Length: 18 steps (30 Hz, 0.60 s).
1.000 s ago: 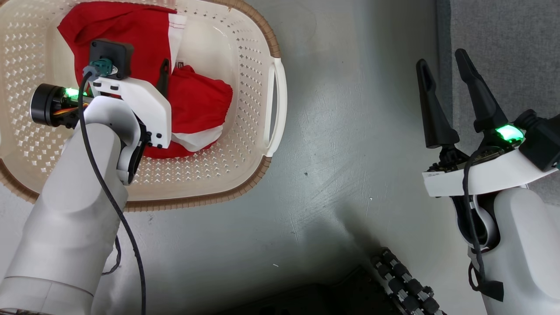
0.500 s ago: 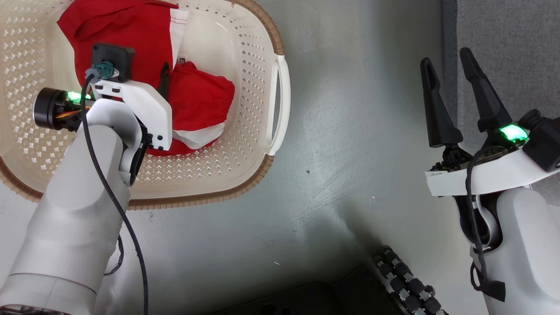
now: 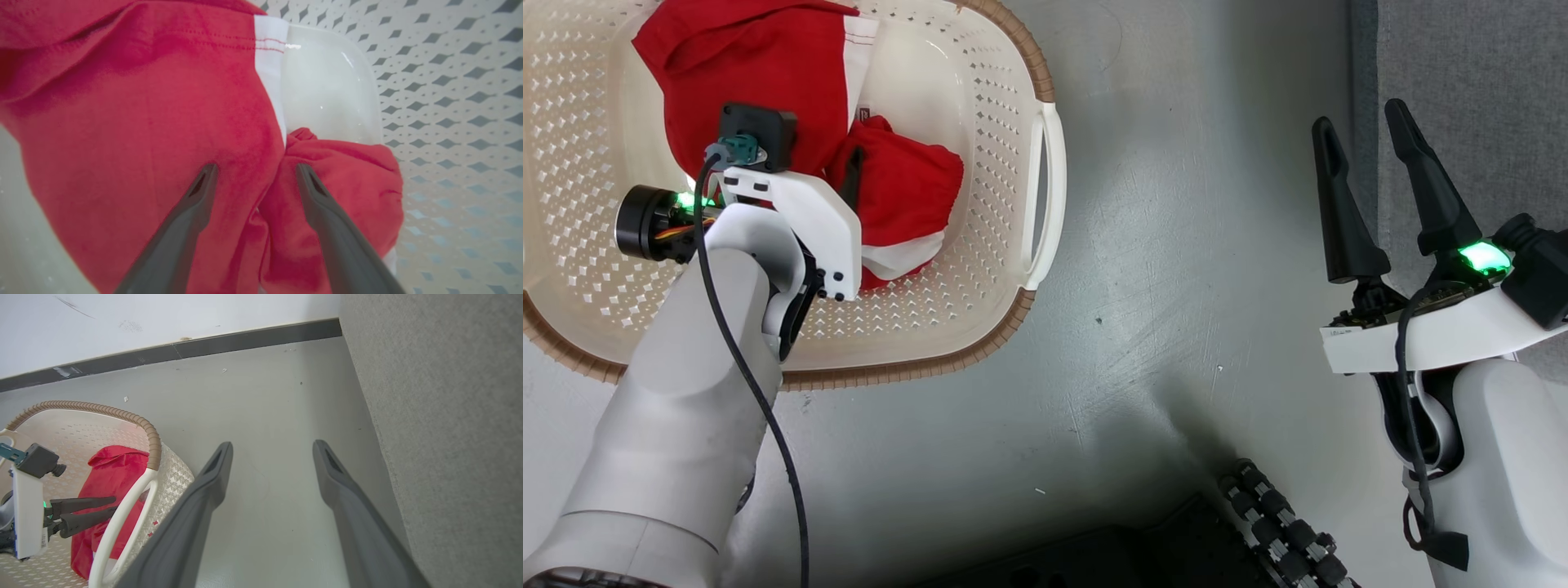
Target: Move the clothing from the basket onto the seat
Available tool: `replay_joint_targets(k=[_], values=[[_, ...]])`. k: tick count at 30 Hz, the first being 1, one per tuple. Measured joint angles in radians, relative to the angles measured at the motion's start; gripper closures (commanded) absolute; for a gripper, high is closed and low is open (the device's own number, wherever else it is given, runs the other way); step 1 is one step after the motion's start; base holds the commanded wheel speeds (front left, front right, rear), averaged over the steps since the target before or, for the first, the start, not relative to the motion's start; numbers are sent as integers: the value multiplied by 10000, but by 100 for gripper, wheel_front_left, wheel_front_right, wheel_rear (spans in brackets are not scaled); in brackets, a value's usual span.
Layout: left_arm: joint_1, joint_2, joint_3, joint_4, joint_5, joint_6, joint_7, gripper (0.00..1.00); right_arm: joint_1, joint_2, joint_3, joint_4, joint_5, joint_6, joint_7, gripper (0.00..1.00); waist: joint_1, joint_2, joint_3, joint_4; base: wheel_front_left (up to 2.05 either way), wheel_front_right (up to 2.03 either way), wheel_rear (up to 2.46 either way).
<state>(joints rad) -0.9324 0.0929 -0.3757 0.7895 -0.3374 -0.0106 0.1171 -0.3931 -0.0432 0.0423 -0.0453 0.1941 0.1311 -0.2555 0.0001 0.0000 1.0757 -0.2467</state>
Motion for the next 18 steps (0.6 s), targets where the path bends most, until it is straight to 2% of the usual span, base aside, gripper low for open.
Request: replay_joint_targets(k=[5,12,14,17,18], values=[[0,-36,-13,201,-59,-111,4,0,1,0,-2,-10,0,0,0,0,0,0,-3,4,0,0,0],[-3,-109,-104,523,-215,-376,144,9,14,0,-2,-44,2,0,0,0,0,0,-13,4,0,0,0],[-3,-130,-144,637,-251,-460,234,18,24,0,-6,-46,4,0,0,0,0,0,-15,3,0,0,0],[-3,-163,-194,727,-318,-550,316,38,37,0,-21,-48,13,0,0,0,0,0,-17,3,0,0,0],[-3,-180,-205,748,-326,-550,318,52,39,0,-27,-50,12,0,0,0,-1,0,-17,3,0,0,0]])
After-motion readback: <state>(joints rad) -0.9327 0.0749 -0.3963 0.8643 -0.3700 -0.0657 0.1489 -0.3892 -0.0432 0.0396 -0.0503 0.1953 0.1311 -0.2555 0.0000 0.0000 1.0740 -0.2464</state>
